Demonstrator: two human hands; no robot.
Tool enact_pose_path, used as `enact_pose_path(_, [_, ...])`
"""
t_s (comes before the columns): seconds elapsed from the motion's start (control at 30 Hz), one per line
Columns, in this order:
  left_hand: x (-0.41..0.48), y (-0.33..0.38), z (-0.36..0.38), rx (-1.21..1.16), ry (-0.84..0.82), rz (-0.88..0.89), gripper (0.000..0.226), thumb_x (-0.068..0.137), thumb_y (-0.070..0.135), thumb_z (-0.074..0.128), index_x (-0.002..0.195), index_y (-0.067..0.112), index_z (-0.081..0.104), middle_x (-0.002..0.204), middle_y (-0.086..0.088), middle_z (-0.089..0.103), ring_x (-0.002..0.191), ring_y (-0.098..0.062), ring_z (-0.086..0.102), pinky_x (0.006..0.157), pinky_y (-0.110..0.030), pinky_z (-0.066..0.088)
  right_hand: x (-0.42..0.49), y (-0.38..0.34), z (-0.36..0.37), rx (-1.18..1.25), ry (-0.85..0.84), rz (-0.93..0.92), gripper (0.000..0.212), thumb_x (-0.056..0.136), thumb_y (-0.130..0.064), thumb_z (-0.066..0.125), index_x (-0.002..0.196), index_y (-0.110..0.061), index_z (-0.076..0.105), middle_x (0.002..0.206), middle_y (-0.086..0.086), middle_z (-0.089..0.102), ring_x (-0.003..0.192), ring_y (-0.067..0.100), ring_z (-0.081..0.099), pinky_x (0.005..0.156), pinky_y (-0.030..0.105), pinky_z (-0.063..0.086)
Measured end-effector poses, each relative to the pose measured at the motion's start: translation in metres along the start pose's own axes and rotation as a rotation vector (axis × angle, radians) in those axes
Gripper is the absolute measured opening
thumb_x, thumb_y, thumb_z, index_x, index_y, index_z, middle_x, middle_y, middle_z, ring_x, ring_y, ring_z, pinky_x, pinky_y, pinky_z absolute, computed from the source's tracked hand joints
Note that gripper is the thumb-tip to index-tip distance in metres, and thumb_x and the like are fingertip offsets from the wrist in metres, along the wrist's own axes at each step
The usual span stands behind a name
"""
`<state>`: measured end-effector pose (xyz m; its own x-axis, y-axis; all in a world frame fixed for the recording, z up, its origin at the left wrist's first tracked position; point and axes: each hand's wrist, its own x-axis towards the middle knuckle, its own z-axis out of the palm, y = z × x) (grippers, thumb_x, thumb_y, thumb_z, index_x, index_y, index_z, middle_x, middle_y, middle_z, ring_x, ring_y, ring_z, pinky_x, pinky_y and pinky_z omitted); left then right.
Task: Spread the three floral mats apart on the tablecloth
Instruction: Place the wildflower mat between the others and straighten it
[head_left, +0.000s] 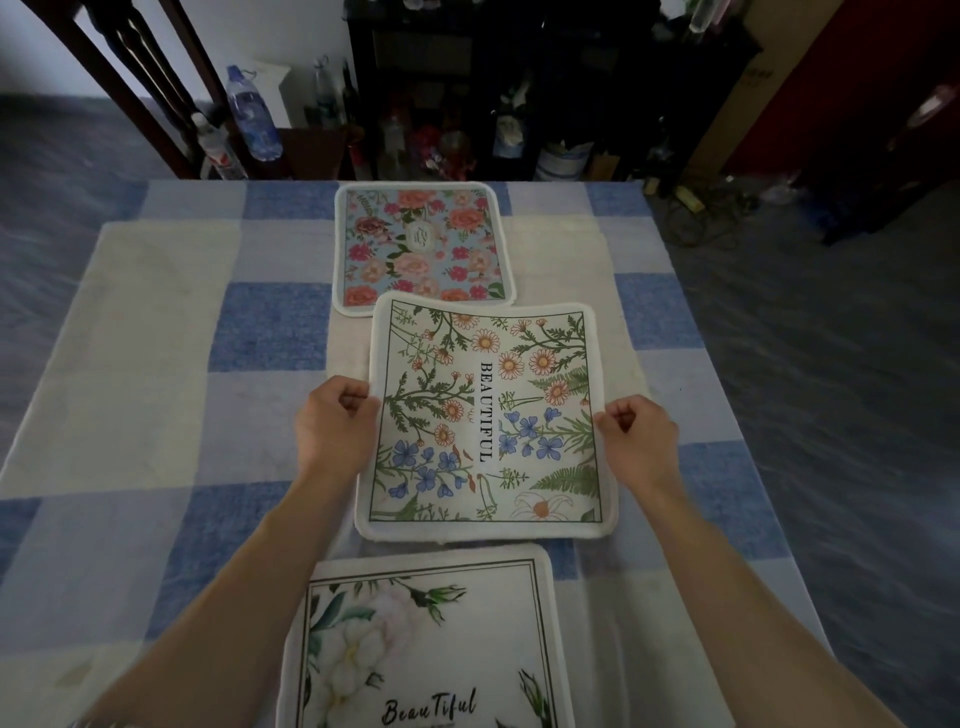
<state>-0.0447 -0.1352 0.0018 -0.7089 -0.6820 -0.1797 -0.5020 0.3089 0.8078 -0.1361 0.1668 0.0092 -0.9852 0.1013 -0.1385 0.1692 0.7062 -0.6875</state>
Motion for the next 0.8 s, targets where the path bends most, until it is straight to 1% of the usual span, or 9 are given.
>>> enact_pose_path(0.07, [-0.003,0.004,-0.006,-0.007,-0.002,0.016,0.006,0.084,0.016,0.066,0.088,0.019,0.069,0.079,0.005,0.069,0.074,-0.014,0.066,0.067,-0.031,0.056,-0.005,-0.006,-0.007,0.008,0.016,-0.022,0.005,0.089,-0.014,0.069,0.087,-0.013,0.065,0.074,-0.01,0.061,0.065,-0.003,0.056,0.05,0.005,0.039])
enact_pose_path(0.2, [-0.019,0.007,-0.02,-0.021,0.047,0.027,0.011,0.083,0.016,0.066,0.093,0.016,0.071,0.081,0.005,0.069,0.074,-0.011,0.065,0.063,-0.022,0.05,-0.017,-0.014,-0.019,-0.001,0.04,-0.079,0.009,0.089,-0.017,0.069,0.082,-0.017,0.063,0.07,-0.014,0.06,0.063,-0.002,0.055,0.055,0.01,0.035])
enact_pose_path(0.3, [-0.037,0.01,-0.031,-0.032,0.074,0.006,0.01,0.083,0.017,0.067,0.092,0.017,0.071,0.081,0.005,0.07,0.075,-0.012,0.067,0.067,-0.027,0.054,-0.023,-0.015,-0.025,0.014,0.011,-0.118,0.009,0.089,-0.016,0.069,0.083,-0.016,0.063,0.071,-0.013,0.06,0.064,-0.003,0.055,0.054,0.006,0.034])
enact_pose_path(0.4, [-0.058,0.016,-0.036,-0.016,0.13,-0.016,0.007,0.083,0.018,0.067,0.088,0.021,0.071,0.078,0.008,0.07,0.071,-0.01,0.066,0.06,-0.023,0.05,-0.026,-0.01,-0.033,0.068,-0.022,-0.158,0.008,0.089,-0.015,0.068,0.083,-0.015,0.063,0.072,-0.011,0.061,0.064,0.001,0.056,0.051,0.004,0.04])
enact_pose_path(0.47, [-0.074,0.023,-0.034,0.003,0.165,-0.028,0.006,0.083,0.019,0.067,0.086,0.023,0.07,0.076,0.01,0.069,0.068,-0.006,0.064,0.055,-0.019,0.044,-0.026,-0.002,-0.04,0.094,-0.047,-0.177,0.008,0.089,-0.015,0.068,0.083,-0.014,0.063,0.072,-0.01,0.061,0.064,0.005,0.057,0.051,0.006,0.039])
enact_pose_path(0.53, [-0.094,0.03,-0.028,0.016,0.198,-0.044,0.005,0.083,0.019,0.067,0.085,0.023,0.07,0.075,0.01,0.069,0.067,-0.007,0.063,0.054,-0.019,0.043,-0.024,0.011,-0.052,0.114,-0.075,-0.2,0.007,0.089,-0.015,0.068,0.083,-0.015,0.064,0.072,-0.009,0.062,0.065,0.004,0.057,0.055,0.007,0.037])
enact_pose_path(0.6, [-0.12,0.038,-0.019,0.031,0.246,-0.059,0.005,0.083,0.02,0.067,0.085,0.023,0.071,0.073,0.011,0.068,0.066,-0.005,0.062,0.055,-0.019,0.043,-0.019,0.025,-0.065,0.147,-0.114,-0.224,0.006,0.089,-0.015,0.068,0.085,-0.013,0.065,0.075,-0.006,0.064,0.068,0.009,0.06,0.062,0.014,0.044])
enact_pose_path(0.67, [-0.148,0.047,-0.008,0.045,0.303,-0.08,0.005,0.082,0.021,0.067,0.082,0.024,0.071,0.071,0.013,0.068,0.066,-0.003,0.061,0.057,-0.019,0.043,-0.017,0.038,-0.08,0.169,-0.164,-0.238,0.004,0.09,-0.014,0.068,0.087,-0.012,0.066,0.077,-0.004,0.065,0.071,0.011,0.061,0.065,0.019,0.047])
enact_pose_path(0.8, [-0.196,0.067,0.009,0.047,0.361,-0.121,0.006,0.082,0.019,0.068,0.081,0.024,0.071,0.072,0.012,0.068,0.068,-0.005,0.062,0.071,-0.025,0.051,-0.021,0.06,-0.117,0.194,-0.223,-0.264,0.007,0.09,-0.013,0.067,0.083,-0.014,0.065,0.075,-0.008,0.064,0.067,0.003,0.059,0.053,0.008,0.039])
